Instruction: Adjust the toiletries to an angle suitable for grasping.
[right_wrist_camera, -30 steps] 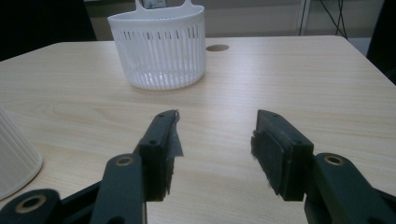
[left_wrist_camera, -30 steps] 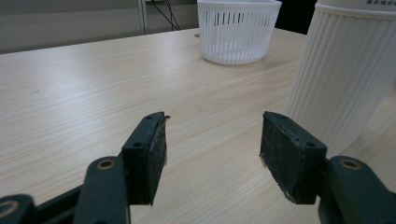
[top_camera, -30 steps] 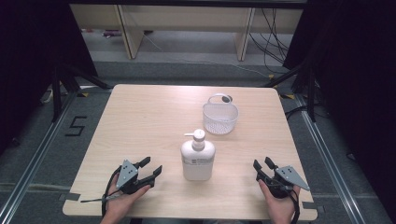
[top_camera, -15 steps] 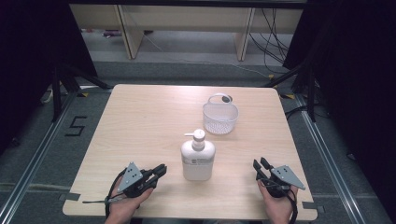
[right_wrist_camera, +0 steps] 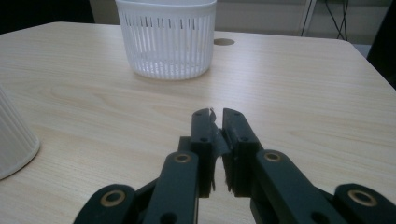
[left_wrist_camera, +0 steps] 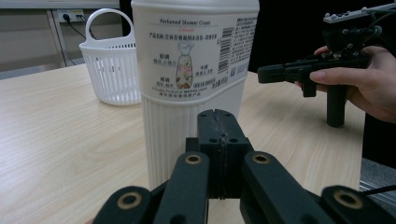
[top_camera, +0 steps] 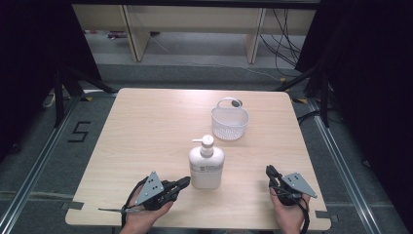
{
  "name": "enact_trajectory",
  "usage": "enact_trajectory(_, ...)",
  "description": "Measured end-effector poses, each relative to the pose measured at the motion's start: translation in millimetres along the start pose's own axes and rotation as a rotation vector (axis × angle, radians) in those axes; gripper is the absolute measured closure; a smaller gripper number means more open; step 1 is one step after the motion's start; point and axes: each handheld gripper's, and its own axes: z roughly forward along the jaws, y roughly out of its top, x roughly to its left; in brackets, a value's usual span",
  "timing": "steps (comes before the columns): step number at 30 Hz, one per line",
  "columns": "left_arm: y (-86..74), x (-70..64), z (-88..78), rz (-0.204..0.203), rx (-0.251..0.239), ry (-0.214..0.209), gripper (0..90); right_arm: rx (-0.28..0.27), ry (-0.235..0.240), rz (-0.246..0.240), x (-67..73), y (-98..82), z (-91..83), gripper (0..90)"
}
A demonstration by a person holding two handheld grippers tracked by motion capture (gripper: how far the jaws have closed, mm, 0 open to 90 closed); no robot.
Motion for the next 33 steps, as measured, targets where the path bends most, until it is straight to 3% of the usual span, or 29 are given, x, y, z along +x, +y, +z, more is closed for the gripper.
enact_trajectory(3, 3.8, -0.4, 2.2, 0.007, 0.008, 0.005, 89.5, 0.003, 0.011, -0.020, -2.0, 0.5, 0.7, 83.7)
enact_trajectory(8, 7.7, -2.8, 6.8, 0.022, 0.014, -0.005, 89.5, 0.008, -0.005, -0.009, -0.2, 0.4, -0.1, 83.2)
enact_trajectory(10, 9.6, -6.4, 11.7, 0.027, 0.019, -0.018, 89.5, 0.002, -0.007, -0.035, -1.6, 0.9, 0.0, 83.0)
enact_trajectory(16, 12.8, -13.9, 23.9, 0.039, 0.010, -0.046, 89.5, 0.004, -0.007, -0.019, -0.4, 0.8, 0.3, 82.5)
enact_trajectory(24, 16.2, -13.4, 28.2, 0.044, 0.025, -0.018, 89.5, -0.001, -0.001, -0.018, -0.2, 0.5, 0.9, 81.6)
enact_trajectory(28, 16.3, -11.5, 31.5, 0.036, 0.006, -0.025, 89.5, 0.001, -0.010, -0.031, -0.9, 1.0, 0.2, 81.0)
enact_trajectory(29, 17.1, -11.5, 30.2, 0.040, 0.024, -0.015, 89.5, 0.002, 0.001, -0.014, 0.3, 0.7, 0.7, 80.4)
enact_trajectory(33, 18.4, -9.2, 29.9, 0.045, 0.016, -0.008, 89.4, -0.002, -0.015, 0.009, 7.4, 2.9, -1.8, 73.6)
